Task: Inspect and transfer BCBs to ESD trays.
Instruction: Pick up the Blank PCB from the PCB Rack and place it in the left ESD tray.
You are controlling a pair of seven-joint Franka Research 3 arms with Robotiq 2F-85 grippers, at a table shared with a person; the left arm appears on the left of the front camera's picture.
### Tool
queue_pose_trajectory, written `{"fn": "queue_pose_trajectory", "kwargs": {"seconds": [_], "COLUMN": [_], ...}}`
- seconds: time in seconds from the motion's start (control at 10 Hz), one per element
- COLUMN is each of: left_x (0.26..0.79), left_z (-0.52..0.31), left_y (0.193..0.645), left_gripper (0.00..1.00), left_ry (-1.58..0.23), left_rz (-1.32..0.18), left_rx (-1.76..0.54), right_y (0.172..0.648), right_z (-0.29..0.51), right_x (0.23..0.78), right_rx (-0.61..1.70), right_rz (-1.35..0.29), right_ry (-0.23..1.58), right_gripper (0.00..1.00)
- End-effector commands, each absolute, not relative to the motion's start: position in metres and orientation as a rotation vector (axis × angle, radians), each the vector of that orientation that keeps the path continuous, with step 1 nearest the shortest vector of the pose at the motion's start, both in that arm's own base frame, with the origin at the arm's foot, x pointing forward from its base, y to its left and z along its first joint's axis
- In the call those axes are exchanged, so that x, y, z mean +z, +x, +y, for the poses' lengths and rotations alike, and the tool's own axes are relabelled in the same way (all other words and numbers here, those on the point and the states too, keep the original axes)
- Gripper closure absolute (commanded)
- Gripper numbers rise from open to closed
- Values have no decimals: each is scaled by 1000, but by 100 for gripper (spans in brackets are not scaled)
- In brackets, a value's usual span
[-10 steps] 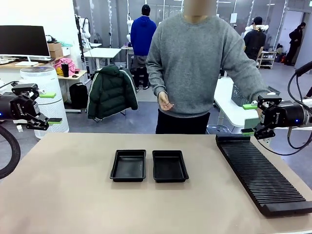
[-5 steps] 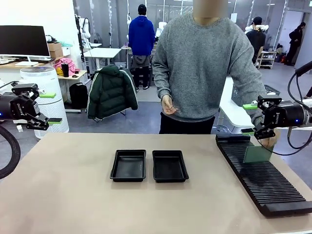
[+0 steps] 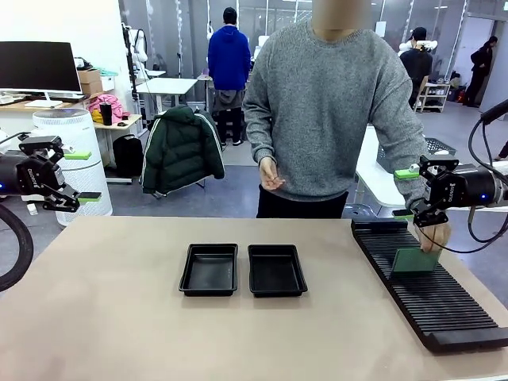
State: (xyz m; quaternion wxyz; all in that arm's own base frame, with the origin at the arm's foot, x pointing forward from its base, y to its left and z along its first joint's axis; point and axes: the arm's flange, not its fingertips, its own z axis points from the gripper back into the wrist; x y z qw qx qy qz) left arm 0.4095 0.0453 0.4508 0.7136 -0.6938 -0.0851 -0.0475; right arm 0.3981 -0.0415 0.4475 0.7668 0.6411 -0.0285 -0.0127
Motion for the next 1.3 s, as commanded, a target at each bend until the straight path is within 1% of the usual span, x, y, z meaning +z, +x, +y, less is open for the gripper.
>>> {"fn": "queue_pose_trajectory", "kwargs": {"seconds": [0.0, 0.9, 1.2], "left_x": [451, 451, 451], "left_z": [46, 46, 46], "left_y": [409, 409, 409], "left_gripper": [0, 0, 0], "left_ry": [-1538, -1538, -1538], "left_rz": [-189, -189, -189], "left_rx": [-104, -104, -104], "right_y": [397, 398, 397], "right_z": [-41, -42, -55], "right_x": [449, 447, 486], "right_rx": [-24, -28, 11], "right_rz": [-64, -62, -114], "right_ry": [1392, 1392, 1327], "right_gripper": [0, 0, 0]}}
